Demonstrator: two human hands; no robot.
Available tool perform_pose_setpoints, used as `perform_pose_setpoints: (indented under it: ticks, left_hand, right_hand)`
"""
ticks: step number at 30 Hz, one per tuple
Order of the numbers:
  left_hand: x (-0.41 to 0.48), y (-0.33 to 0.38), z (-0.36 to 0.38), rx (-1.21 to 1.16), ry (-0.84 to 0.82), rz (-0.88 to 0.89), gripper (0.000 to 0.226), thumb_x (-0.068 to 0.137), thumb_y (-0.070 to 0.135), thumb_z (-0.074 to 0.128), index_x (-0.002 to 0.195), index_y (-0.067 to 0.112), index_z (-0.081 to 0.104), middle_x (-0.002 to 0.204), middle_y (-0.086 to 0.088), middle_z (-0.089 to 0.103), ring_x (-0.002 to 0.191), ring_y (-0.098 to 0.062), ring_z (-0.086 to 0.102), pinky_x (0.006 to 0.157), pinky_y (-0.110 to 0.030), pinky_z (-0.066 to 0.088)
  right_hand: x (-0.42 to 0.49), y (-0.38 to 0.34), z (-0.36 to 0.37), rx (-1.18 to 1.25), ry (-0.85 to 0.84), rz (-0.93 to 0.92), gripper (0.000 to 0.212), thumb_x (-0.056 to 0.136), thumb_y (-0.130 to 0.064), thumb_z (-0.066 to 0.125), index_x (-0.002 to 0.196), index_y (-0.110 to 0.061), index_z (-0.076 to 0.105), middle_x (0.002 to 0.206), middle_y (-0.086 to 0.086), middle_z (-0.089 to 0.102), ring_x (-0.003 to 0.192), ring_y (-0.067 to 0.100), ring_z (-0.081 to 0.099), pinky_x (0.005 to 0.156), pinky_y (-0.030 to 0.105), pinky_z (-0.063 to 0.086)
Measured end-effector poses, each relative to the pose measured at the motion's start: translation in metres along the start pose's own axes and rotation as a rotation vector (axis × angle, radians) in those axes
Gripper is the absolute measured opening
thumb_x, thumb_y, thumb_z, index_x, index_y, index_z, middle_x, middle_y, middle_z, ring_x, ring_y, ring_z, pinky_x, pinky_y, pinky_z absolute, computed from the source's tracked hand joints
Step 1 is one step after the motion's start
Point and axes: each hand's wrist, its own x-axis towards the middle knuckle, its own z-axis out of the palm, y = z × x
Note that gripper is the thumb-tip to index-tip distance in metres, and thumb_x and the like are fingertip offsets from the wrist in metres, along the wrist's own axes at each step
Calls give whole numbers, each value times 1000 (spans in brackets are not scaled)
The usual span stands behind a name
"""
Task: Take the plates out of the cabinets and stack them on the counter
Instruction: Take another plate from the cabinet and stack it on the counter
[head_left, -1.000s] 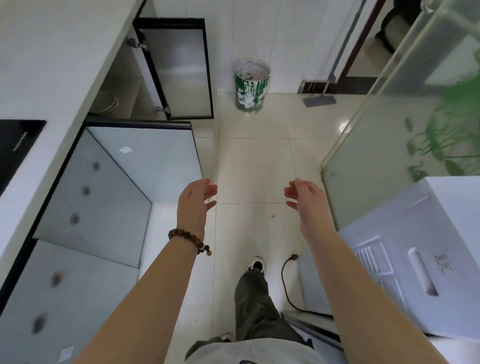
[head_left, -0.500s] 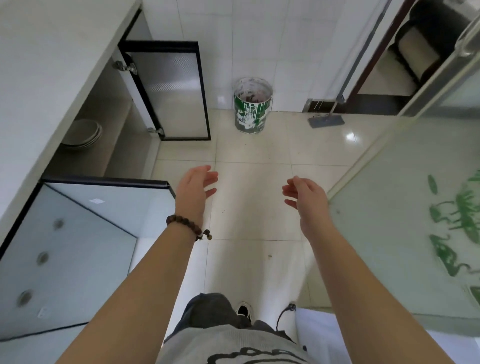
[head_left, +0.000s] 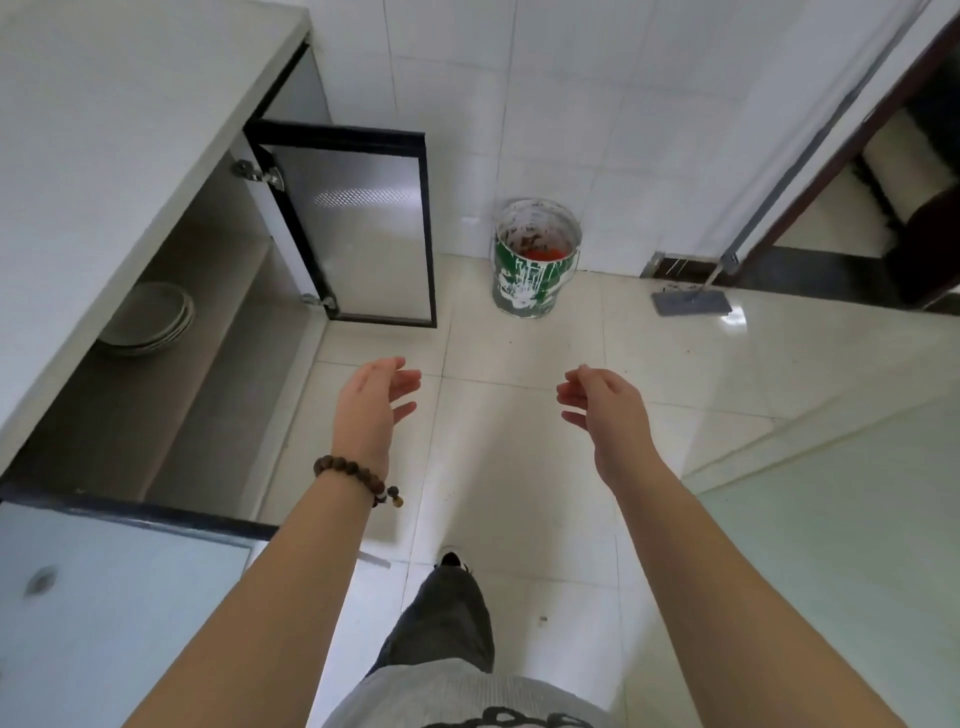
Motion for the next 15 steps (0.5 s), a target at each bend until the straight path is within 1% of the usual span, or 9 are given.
perform_pose_setpoints:
  ticks: [3,6,8,10,15]
  left_hand:
    - [43,18,10,-4,46,-22,18,94,23,49,97,16,65,93,-5,73,96,-19,69,86,-38,56]
    - [82,43,27,-9,76,-27,16,94,24,51,95,17,65,89,-2,74,93,-16,70,84,-36,56]
    - [103,57,37,-13,87,-3,17,95,25,50,93,18,66,86,0,74,91,-15,70,83,-35,56]
    - [123,66,45,-1,90,21,18,95,27,50,95,19,66,87,0,73,91,-14,70,82,-34,56]
    - [175,76,62,0,181,9,19,96,29,49,94,20,65,90,-1,72,93,-15,69,83,-34,56]
  right_hand:
    - [45,-32,26,-40,-20,-9,21,95,-23,48,86,-14,65,84,5,68,81,17,65,78,35,54]
    - [85,-59,53,-51,-44,-26,21,95,-23,47,86,-16,65,85,5,68,82,17,65,77,33,55]
    - [107,-70,68,-62,-70,-22,21,95,-23,47,87,-16,65,86,5,69,83,17,66,77,33,55]
    - [129,-78,82,-68,-97,-13,20,94,-23,48,87,-15,65,85,6,69,83,18,66,77,34,55]
    - [195,-99,120,-95,-194,-7,20,94,-21,48,88,-13,65,84,6,68,81,17,65,75,34,54]
